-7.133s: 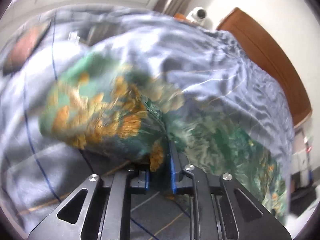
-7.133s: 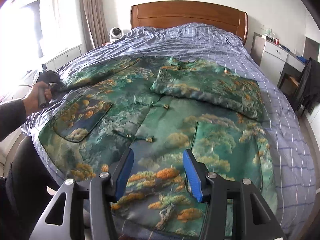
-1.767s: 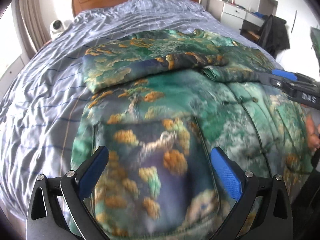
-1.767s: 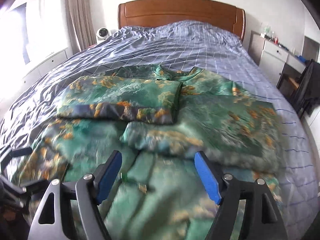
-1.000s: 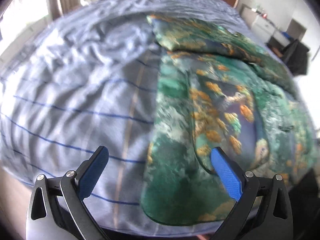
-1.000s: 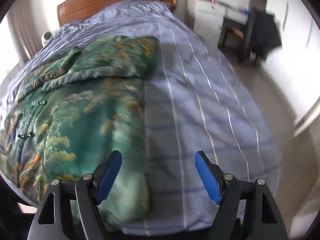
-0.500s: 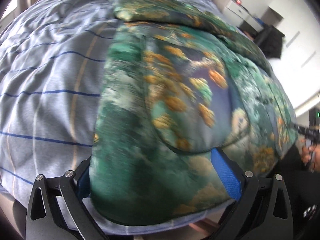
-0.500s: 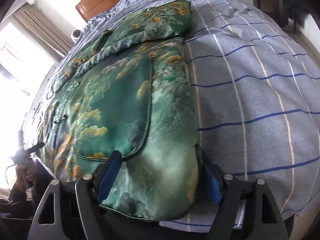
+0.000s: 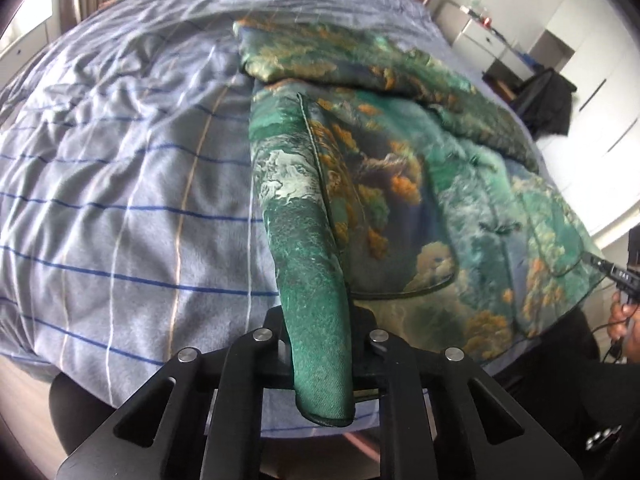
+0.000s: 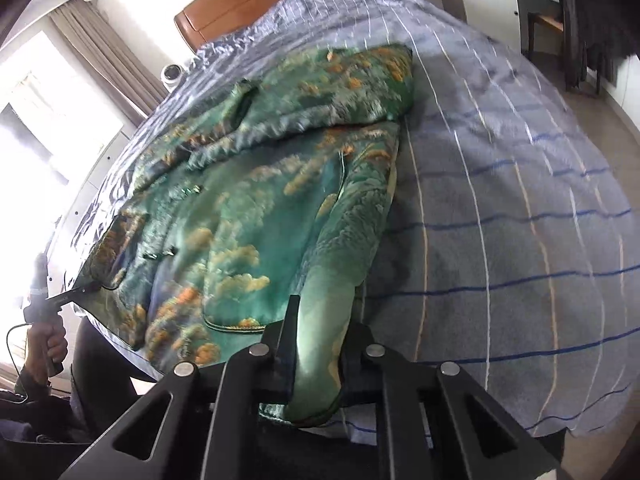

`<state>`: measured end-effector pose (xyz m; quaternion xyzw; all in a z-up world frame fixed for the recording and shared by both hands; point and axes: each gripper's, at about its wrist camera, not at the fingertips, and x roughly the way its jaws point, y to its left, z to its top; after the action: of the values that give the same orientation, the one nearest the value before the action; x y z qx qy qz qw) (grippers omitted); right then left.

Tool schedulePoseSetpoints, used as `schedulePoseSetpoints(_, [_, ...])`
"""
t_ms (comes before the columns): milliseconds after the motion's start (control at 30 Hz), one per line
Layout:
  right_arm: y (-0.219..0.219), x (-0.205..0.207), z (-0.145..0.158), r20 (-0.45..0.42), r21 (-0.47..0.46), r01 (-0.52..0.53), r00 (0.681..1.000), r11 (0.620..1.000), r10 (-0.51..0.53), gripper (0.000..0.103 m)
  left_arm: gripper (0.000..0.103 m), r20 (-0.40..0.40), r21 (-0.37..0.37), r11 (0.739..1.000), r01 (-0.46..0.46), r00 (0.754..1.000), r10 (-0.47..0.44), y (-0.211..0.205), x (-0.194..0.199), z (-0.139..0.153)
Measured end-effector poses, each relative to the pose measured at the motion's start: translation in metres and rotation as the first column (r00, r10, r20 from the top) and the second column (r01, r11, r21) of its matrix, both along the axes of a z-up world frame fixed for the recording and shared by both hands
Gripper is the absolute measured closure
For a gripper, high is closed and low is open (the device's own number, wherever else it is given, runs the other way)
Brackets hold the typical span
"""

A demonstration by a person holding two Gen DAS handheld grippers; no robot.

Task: Fold large clothes
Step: 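Grasp the jacket hem edge with the left gripper while the right gripper grasps the other hem edge, then lift the hem with both grippers and fold it over toward the collar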

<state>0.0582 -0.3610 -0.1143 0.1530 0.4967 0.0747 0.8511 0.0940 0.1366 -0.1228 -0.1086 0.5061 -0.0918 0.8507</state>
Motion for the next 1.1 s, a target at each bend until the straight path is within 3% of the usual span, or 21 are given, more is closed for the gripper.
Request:
schedulePoseSetpoints(133, [0.001,-0.007,0.013,0.022,-0.009,-0.004,1.0,1.0,0.005,0.089,0.091,0.024,-0.023,1.0,0.001,1.0,-0.001,0.009,-0.012,0.016])
schedulePoseSetpoints(300, [-0.001,-0.022,0.015,0.005,-0.002,-0.02,1.0,1.0,0.02,0.09,0.091,-0.013,-0.001,1.0,0.001,1.0,-0.001,0.008,-0.021,0.01])
schedulePoseSetpoints(567, [0.0,-0.07,0.001,-0.089,0.05,-0.026,0.996,0.998,0.03,0.09,0.091,-0.101,-0.007,0.999,0.034,0.994,-0.034,0.019,-0.066,0.006])
schedulePoseSetpoints(700, [-0.001,-0.09,0.005,-0.125,0.106,-0.031,0.991,0.994,0.045,0.09,0.091,-0.113,-0.051,0.997,0.061,0.991,-0.066,0.026,-0.078,0.026])
schedulePoseSetpoints(900, [-0.024,-0.056,0.047,0.013,0.275,-0.019,1.0,0.961,0.016,0.09,0.091,0.059,-0.224,0.973,0.057,0.997,-0.045,0.046,-0.028,0.086])
schedulePoseSetpoints(1033, [-0.033,0.001,0.068,0.104,0.272,-0.022,0.995,0.962,-0.006,0.09,0.091,0.156,-0.215,0.976,0.042,0.988,-0.008,0.043,0.036,0.109])
schedulePoseSetpoints(1100, [-0.036,0.031,0.074,0.128,0.259,-0.015,0.992,0.966,-0.019,0.091,0.091,0.169,-0.2,0.98,0.017,0.986,0.017,0.04,0.064,0.111])
